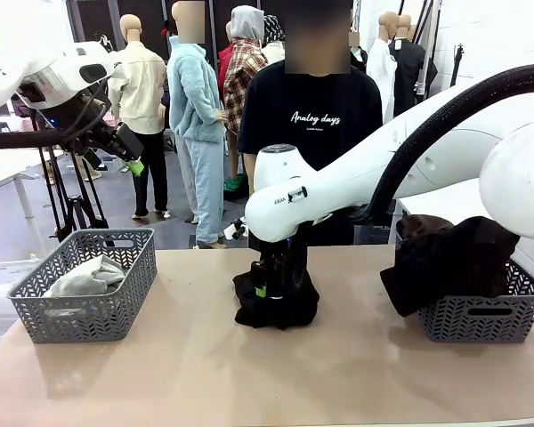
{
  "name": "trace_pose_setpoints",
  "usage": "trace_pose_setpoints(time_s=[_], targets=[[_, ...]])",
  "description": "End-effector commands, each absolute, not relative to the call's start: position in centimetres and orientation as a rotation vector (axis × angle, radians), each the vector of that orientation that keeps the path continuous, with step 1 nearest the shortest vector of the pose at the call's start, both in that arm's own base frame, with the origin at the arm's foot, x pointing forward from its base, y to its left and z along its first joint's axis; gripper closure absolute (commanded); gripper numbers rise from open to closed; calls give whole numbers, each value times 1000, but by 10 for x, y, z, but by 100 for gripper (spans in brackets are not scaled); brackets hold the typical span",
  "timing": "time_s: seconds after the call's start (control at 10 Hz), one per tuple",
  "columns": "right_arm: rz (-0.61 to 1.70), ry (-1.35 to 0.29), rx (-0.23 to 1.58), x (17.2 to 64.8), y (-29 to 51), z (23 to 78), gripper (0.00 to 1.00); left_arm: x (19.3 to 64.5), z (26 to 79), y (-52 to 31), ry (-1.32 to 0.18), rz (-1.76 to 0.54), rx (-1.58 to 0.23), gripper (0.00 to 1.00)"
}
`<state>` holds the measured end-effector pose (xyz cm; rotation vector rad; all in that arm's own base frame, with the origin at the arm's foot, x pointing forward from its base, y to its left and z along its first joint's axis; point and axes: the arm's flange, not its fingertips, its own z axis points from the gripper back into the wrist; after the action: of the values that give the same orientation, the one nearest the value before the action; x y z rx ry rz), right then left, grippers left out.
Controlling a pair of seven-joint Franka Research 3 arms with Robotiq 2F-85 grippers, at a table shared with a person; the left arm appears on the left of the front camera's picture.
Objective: Sort the tops and bottoms.
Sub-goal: Lift clothes from the center of the table with your right hand.
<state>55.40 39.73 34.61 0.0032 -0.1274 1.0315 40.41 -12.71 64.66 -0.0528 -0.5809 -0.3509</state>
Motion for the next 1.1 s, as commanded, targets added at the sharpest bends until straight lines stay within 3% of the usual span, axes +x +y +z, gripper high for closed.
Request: trace_pose_setpoints(time_s=[0.0, 0.7, 0.9, 1.0], targets=[[986, -90, -26, 547, 397, 344, 0, 404, 647, -126, -583, -349, -53, 0], [1003, -4, 13, 549, 395, 333, 0, 404, 647, -126, -583, -349, -53, 0], [1028, -8, 13, 549, 393, 335, 22, 404, 647, -126, -583, -349, -53, 0], [1028, -9, 19, 549, 392, 334, 39, 404, 647, -126, -583, -349, -53, 0]])
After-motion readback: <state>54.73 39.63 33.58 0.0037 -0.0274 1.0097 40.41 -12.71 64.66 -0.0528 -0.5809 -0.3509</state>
